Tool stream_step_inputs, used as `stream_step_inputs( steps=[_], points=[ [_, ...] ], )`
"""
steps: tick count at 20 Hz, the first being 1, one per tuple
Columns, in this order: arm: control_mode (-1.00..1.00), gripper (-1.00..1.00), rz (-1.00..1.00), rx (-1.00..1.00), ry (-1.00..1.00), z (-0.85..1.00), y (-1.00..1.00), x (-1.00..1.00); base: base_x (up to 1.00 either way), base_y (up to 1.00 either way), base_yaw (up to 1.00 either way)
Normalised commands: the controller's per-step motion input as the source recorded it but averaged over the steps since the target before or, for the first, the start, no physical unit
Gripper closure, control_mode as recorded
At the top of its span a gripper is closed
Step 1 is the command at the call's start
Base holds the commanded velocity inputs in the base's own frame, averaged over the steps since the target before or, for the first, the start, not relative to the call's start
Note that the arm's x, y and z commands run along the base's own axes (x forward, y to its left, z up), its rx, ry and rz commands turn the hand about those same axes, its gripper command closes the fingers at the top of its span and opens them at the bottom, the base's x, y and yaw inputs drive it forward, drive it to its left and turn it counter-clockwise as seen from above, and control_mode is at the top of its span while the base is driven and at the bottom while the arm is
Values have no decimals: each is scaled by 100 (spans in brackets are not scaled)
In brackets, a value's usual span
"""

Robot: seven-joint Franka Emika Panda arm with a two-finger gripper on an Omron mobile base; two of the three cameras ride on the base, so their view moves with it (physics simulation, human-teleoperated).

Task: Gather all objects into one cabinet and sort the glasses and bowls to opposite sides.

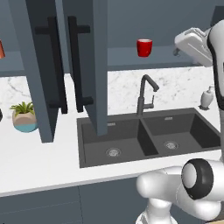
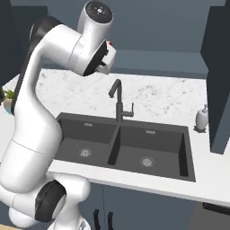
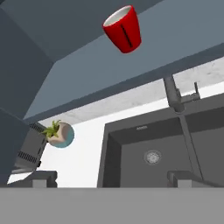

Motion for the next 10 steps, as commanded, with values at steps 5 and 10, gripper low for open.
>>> stream_step_inputs(
  steps=[5,10],
  points=[
    [-100,-100,10,-19,-13,-42,23,56,0,0,0],
    [-100,-100,3,-23,-41,-39,6,28,0,0,0]
  ],
)
